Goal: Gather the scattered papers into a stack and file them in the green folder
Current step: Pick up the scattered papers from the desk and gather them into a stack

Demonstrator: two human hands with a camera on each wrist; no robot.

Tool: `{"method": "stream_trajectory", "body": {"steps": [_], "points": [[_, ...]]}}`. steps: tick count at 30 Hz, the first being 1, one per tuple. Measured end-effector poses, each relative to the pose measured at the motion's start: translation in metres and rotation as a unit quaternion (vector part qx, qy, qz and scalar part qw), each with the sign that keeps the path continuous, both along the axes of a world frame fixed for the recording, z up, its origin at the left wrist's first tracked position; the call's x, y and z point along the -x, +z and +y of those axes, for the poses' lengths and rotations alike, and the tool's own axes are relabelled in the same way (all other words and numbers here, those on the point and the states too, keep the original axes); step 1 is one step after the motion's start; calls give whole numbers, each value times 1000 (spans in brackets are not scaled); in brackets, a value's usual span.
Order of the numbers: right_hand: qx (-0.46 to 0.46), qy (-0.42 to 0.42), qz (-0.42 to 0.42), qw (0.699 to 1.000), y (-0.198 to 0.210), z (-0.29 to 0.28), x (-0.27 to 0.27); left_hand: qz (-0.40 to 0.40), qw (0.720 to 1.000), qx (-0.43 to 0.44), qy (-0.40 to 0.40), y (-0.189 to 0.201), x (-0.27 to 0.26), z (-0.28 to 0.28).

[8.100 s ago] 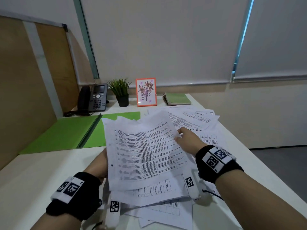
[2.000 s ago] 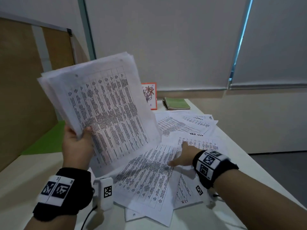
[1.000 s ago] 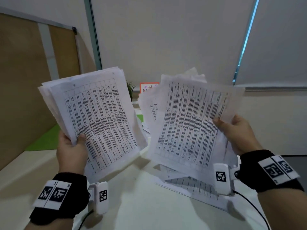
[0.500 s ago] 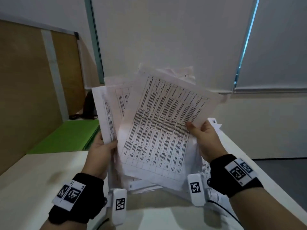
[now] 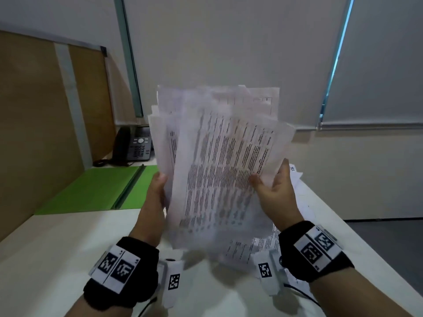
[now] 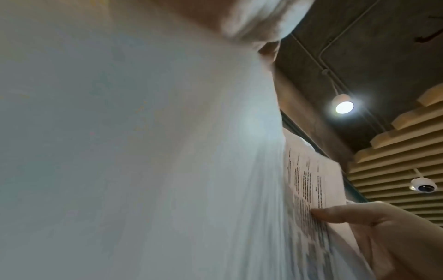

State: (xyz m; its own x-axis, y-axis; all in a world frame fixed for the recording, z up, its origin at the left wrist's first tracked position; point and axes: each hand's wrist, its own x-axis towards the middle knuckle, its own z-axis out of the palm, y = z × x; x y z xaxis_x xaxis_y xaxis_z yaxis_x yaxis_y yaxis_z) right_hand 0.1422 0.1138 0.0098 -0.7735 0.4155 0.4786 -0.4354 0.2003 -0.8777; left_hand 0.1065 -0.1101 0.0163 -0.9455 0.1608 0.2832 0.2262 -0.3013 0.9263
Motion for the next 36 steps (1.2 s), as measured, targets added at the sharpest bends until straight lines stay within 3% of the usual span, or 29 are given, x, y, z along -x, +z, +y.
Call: {"method": "stream_trajectory", "body": {"steps": [5,9,14,22,26,29,36], "points": [[11,9,-43,999,-8,14,-5,9,996,67,-51,-13,-6,-3],[4,2,-25,1000,-6,7,-6,39,990,128,47,-12,-1,11],[19,-14,26,999,4,-5,-13,74,986,94,115,-1,0,22],[6,-16,-30,999,-7,9,-15,5,992,102,75,-10,0,16],[49,41,-67,996,-8,14,-11,-21,996,68,55,-9,0,16],[28,44,-77,996,-4,11,-10,-3,995,74,62,-9,2,18],[-4,-41,5,999,6,-16,-20,74,987,76,122,-7,2,26]]}}
